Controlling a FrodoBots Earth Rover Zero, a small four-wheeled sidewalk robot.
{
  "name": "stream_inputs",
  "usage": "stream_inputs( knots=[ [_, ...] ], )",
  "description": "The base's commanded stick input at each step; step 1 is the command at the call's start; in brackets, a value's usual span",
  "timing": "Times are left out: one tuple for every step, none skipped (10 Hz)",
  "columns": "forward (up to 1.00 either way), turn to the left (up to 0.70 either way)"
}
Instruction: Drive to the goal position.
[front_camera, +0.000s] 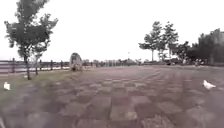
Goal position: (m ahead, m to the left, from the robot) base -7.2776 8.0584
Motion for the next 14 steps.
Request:
stream_inputs(
  knots=[
    [-1.0, -0.4],
    [-1.0, -0.4],
    [-1.0, -0.4],
    [-1.0, -0.4],
    [-1.0, -0.4],
    [-1.0, -0.4],
    [-1.0, -0.4],
    [-1.0, -0.4],
    [-0.53, -0.21],
    [0.0, 0.0],
    [0.0, 0.0],
    [0.0, 0.0],
    [0.96, 0.38],
    [1.0, 0.4]
  ],
)
